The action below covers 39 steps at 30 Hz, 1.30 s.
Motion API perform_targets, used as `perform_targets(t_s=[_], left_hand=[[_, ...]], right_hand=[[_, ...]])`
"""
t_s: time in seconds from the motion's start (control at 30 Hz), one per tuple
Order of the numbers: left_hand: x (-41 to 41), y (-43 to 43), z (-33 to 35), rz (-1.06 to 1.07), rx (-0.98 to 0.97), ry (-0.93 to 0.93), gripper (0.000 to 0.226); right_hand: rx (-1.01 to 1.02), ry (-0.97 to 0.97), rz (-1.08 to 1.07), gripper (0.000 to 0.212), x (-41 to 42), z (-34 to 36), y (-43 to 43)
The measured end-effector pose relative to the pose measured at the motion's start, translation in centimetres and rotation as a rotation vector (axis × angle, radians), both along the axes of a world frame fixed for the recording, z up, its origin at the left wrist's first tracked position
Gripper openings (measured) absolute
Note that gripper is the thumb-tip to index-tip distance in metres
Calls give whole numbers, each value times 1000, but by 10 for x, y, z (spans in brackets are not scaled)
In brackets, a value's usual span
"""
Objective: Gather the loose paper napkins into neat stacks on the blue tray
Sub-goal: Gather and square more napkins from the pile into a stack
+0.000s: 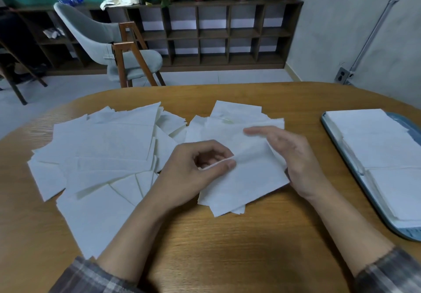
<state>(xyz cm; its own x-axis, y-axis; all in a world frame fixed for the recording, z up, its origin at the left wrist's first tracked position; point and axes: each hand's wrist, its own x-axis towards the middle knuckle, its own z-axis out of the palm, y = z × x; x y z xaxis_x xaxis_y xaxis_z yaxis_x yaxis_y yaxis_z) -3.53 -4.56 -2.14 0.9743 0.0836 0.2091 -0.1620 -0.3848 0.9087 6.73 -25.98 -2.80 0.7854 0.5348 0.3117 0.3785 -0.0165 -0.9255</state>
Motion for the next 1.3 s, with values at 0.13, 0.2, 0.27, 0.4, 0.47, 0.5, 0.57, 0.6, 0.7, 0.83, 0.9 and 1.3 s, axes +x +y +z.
perform_targets(t_s=[0.13, 0.2, 0.27, 0.4, 0.47, 0.5, 0.57, 0.6, 0.7, 0.83, 0.9, 1.3], left_hand=[[3, 3, -2, 105, 33, -105, 7], [4, 3, -3, 143, 62, -110, 11], [5, 3, -3, 185, 55, -121, 13], [8, 5, -7, 236, 36, -130, 14], [9, 5, -8, 259, 37, -134, 14], [9, 4, -8, 276, 46, -150, 15], [9, 2, -7, 344, 120, -236, 16], [10, 2, -7, 384, 163, -274, 18], [8, 3, -1, 360, 40, -129, 28], [8, 0, 1, 230, -184, 32, 30], [10, 1, -2, 284, -124, -9, 31], [14, 3, -35, 143, 488, 54, 61]], right_hand=[[-4, 178, 176, 30, -8, -6, 9], [-17, 199, 191, 31, -9, -7, 11], [-21, 216, 178, 31, -11, -6, 12], [-26, 190, 131, 33, -13, -4, 15], [-25, 172, 116, 33, -14, -4, 17], [-32, 155, 112, 35, -14, -5, 18], [-63, 82, 82, 45, -14, -5, 17], [-48, 72, 76, 52, -14, -4, 17], [186, 235, 103, 70, -10, 0, 15], [194, 254, 51, 70, -2, -2, 10], [171, 282, 117, 58, -1, -1, 7], [-50, 13, -367, 37, 13, -11, 0]])
